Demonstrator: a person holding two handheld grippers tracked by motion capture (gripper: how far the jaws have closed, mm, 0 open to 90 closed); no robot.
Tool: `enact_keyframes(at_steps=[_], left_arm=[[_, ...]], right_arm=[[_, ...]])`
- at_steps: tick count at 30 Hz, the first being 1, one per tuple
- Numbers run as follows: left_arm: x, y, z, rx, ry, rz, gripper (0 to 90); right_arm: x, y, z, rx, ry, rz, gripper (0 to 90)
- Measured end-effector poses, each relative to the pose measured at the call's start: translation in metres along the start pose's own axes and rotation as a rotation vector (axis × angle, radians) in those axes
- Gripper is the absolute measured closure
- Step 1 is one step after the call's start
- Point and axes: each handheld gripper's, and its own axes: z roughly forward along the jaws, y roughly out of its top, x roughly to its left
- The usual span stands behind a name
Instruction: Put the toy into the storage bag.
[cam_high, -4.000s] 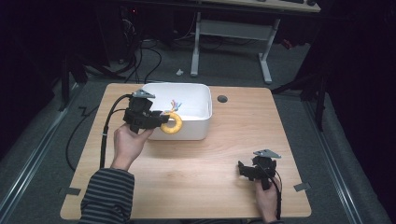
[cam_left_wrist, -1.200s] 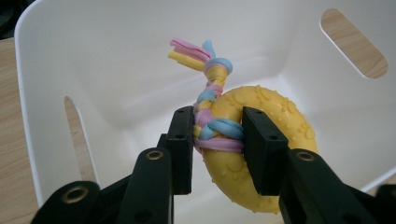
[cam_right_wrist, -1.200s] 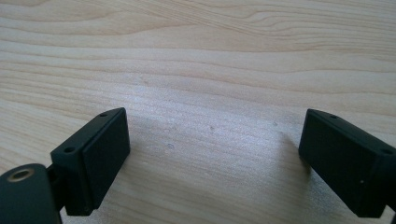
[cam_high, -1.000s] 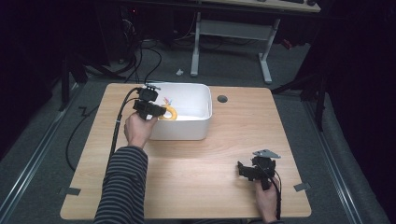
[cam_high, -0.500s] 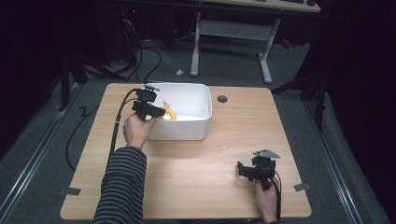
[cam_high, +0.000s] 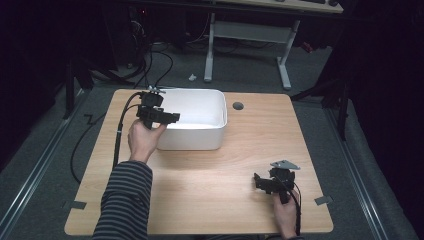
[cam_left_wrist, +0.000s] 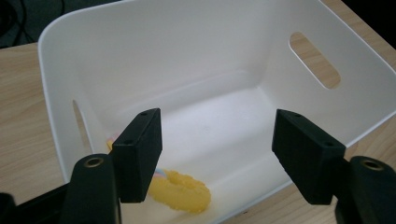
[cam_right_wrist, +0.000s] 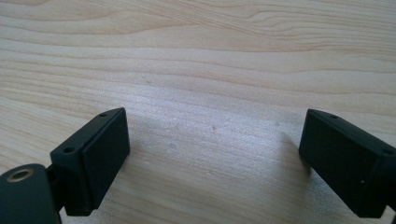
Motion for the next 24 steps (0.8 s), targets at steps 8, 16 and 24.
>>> enact_keyframes(at_steps=[8, 16, 24], left_arm=[[0.0, -0.01, -0.021, -0.049, 0.028, 0.011, 31.0], [0.003, -0.02, -0.038, -0.08, 0.044, 0.013, 29.9], [0.006, -0.027, -0.053, -0.113, 0.044, 0.013, 29.5]], right_arm=[[0.0, 0.0, 0.0, 0.0, 0.0, 0.0, 8.5], [0.0, 0.0, 0.0, 0.0, 0.0, 0.0, 8.5], [0.0, 0.0, 0.0, 0.0, -0.001, 0.0, 8.5]])
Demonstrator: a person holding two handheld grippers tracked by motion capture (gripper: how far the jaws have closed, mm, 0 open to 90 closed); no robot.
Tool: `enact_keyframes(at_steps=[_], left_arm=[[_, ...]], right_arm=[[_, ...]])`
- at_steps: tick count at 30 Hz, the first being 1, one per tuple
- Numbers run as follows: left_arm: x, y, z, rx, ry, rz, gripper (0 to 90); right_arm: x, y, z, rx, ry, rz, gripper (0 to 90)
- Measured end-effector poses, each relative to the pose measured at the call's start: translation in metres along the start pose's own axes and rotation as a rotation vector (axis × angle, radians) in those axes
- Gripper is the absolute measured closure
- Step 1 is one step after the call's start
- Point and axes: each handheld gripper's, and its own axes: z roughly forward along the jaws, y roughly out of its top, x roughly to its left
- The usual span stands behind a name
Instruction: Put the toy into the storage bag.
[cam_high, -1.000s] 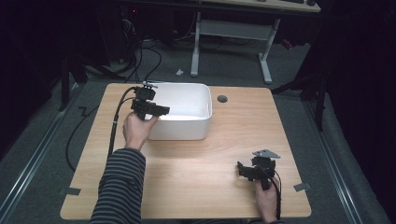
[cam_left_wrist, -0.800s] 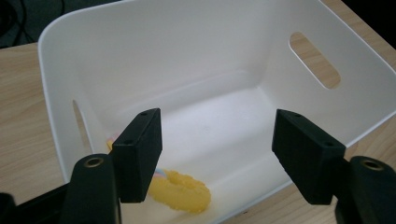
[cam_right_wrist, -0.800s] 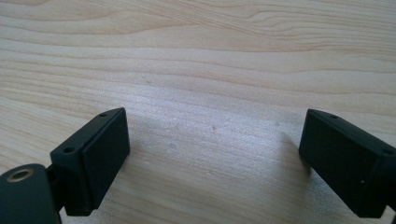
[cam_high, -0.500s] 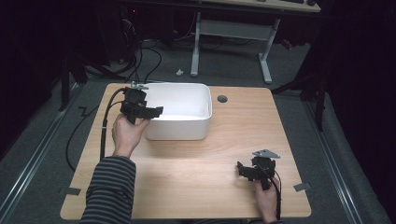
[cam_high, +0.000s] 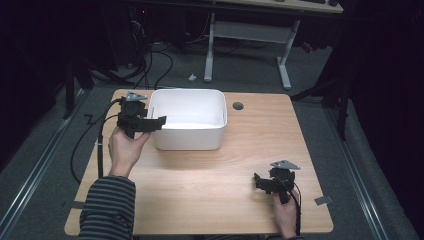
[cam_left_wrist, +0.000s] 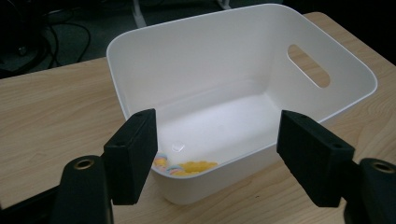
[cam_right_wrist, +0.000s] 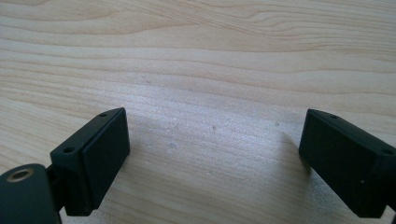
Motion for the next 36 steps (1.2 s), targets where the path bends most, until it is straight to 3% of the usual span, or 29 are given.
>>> enact_keyframes(at_steps=[11, 20, 28, 36], left_arm=[[-0.004, -0.006, -0.02, -0.037, -0.01, 0.011, 29.3], [0.001, -0.026, -0.035, -0.054, 0.002, -0.001, 28.6], [0.003, -0.043, -0.04, -0.08, 0.004, -0.01, 27.3], [0.005, -0.063, -0.038, -0.067, 0.003, -0.019, 27.1]], right_arm=[[0.0, 0.0, 0.0, 0.0, 0.0, 0.0, 8.5], [0.0, 0.0, 0.0, 0.0, 0.0, 0.0, 8.5], [0.0, 0.0, 0.0, 0.0, 0.0, -0.002, 8.5], [0.0, 0.0, 0.0, 0.001, 0.0, 0.001, 8.5]])
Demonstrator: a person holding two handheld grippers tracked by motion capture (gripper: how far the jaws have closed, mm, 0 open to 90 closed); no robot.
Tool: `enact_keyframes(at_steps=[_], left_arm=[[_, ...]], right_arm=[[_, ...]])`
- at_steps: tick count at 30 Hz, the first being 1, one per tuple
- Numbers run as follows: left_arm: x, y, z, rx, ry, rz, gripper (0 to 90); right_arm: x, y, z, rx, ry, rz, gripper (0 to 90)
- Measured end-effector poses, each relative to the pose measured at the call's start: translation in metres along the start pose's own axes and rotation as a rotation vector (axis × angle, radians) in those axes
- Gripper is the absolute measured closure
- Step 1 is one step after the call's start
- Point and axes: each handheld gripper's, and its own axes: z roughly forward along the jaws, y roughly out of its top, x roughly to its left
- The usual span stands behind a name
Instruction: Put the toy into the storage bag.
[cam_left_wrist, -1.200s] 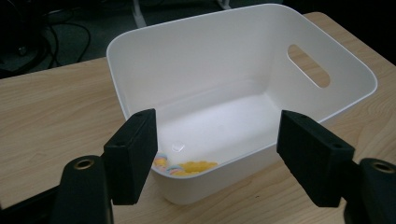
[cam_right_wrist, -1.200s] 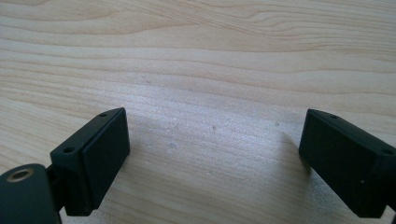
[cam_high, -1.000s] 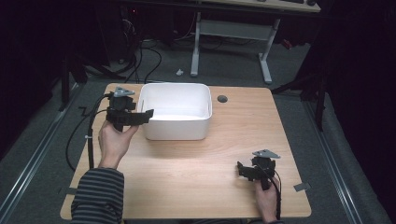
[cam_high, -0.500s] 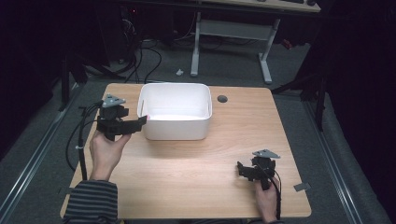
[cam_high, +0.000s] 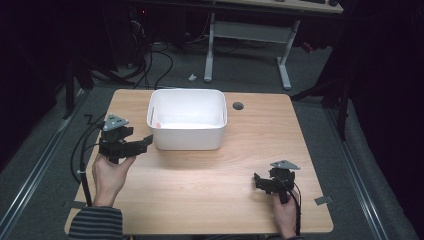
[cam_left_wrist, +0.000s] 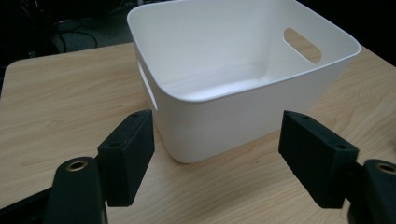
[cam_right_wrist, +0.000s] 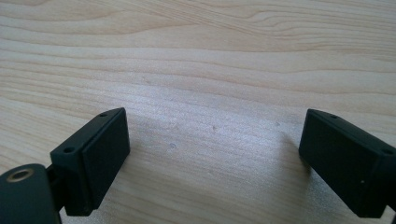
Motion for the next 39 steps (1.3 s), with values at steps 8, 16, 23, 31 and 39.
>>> enact_keyframes(at_steps=[8, 16, 23, 31, 39], left_arm=[[0.003, -0.015, 0.001, 0.054, -0.019, -0.019, 30.0], [0.002, -0.027, 0.003, 0.062, -0.012, -0.014, 29.9], [0.004, -0.042, 0.004, 0.058, -0.018, -0.032, 29.5], [0.0, -0.059, 0.01, 0.059, 0.03, -0.017, 29.4], [-0.003, -0.074, 0.02, 0.065, 0.025, -0.026, 29.2]], right_arm=[[0.0, 0.0, 0.0, 0.0, 0.0, 0.0, 8.5], [0.0, 0.0, 0.0, 0.0, 0.0, 0.001, 8.5], [0.001, 0.0, 0.0, 0.0, 0.0, 0.002, 8.5], [0.001, 0.0, 0.0, 0.0, -0.001, 0.002, 8.5], [0.001, 0.0, 0.0, -0.003, 0.0, -0.005, 8.5]])
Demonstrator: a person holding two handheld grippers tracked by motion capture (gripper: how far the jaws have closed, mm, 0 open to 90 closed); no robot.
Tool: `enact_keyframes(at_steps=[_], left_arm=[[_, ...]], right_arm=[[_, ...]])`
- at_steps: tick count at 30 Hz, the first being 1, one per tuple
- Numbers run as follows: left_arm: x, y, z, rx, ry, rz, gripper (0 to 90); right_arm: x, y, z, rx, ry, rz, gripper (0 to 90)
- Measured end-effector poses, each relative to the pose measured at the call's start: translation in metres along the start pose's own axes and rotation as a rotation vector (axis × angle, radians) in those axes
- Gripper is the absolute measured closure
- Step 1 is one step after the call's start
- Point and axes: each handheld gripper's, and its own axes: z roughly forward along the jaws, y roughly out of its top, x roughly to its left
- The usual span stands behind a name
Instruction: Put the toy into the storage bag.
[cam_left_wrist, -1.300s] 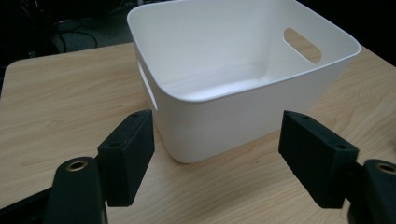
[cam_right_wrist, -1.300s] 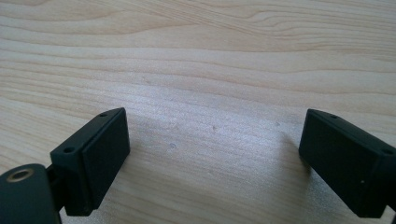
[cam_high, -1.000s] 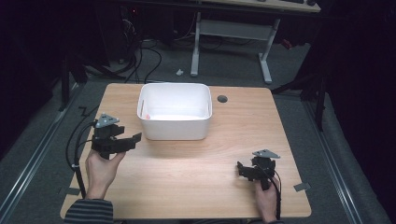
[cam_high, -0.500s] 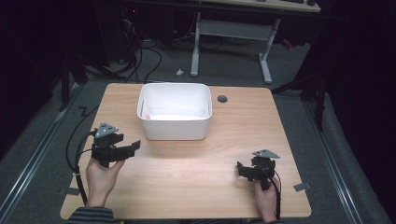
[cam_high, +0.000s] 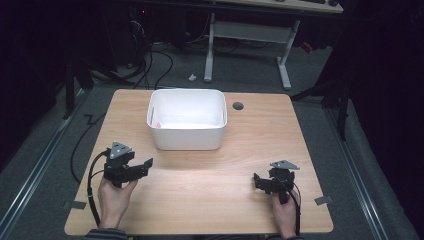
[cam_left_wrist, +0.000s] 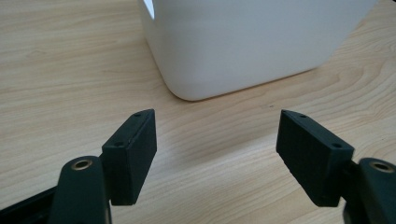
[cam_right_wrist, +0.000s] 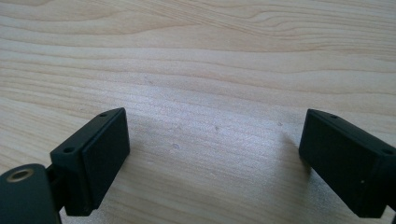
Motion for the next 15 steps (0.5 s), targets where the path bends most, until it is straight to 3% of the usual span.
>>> enact_keyframes(at_steps=[15], left_arm=[[-0.004, -0.031, 0.024, 0.043, 0.0, -0.026, 29.3]], right_arm=[[0.001, 0.0, 0.0, 0.003, -0.003, 0.003, 8.5]])
